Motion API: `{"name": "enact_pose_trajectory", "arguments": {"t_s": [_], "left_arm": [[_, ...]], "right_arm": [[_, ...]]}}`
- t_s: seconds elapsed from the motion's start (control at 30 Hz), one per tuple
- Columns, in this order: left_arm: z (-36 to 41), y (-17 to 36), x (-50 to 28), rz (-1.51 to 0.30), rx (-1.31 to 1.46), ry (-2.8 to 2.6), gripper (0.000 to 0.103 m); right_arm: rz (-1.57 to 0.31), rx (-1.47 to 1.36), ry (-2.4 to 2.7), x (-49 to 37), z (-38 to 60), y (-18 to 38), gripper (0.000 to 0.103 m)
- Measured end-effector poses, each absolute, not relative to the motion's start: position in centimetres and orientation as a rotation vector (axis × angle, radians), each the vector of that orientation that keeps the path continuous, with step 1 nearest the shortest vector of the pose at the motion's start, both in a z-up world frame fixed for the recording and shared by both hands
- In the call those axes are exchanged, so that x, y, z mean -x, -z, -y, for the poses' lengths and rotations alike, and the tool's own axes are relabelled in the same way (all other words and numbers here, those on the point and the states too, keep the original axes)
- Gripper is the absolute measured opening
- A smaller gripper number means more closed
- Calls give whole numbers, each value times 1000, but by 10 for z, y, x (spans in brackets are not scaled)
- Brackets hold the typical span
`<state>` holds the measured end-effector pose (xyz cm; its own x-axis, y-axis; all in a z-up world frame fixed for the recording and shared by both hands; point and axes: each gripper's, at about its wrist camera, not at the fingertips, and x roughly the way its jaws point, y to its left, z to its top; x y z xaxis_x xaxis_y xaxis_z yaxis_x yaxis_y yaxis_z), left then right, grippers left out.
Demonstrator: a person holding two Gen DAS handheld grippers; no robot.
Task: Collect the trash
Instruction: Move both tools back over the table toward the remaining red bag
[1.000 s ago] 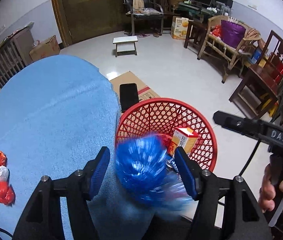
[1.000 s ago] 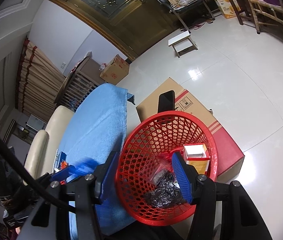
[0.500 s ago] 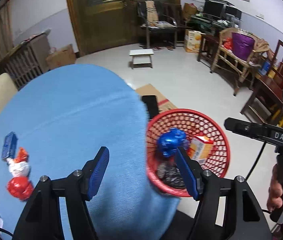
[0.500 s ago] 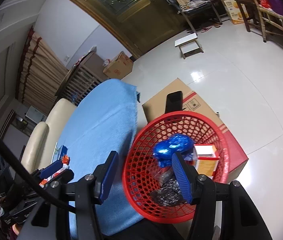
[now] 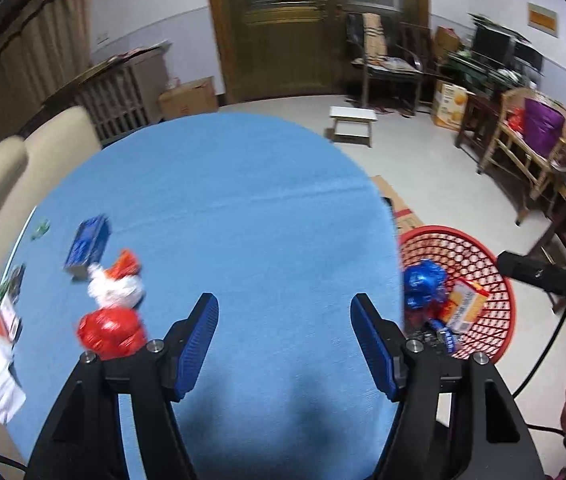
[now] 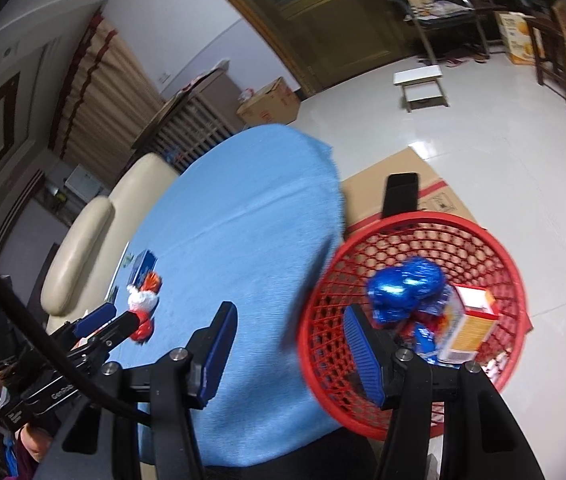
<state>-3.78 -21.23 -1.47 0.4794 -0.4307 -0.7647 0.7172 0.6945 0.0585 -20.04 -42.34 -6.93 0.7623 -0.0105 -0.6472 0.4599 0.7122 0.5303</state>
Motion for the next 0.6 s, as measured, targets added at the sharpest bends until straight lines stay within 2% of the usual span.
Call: {"name": "enact_pose_trajectory", "arguments": {"t_s": [0.6], "left_arm": [[-37,75,-38,-981,-117,187,69]], "right_arm": [[-816,-535,-124,36,292,53,60]]}}
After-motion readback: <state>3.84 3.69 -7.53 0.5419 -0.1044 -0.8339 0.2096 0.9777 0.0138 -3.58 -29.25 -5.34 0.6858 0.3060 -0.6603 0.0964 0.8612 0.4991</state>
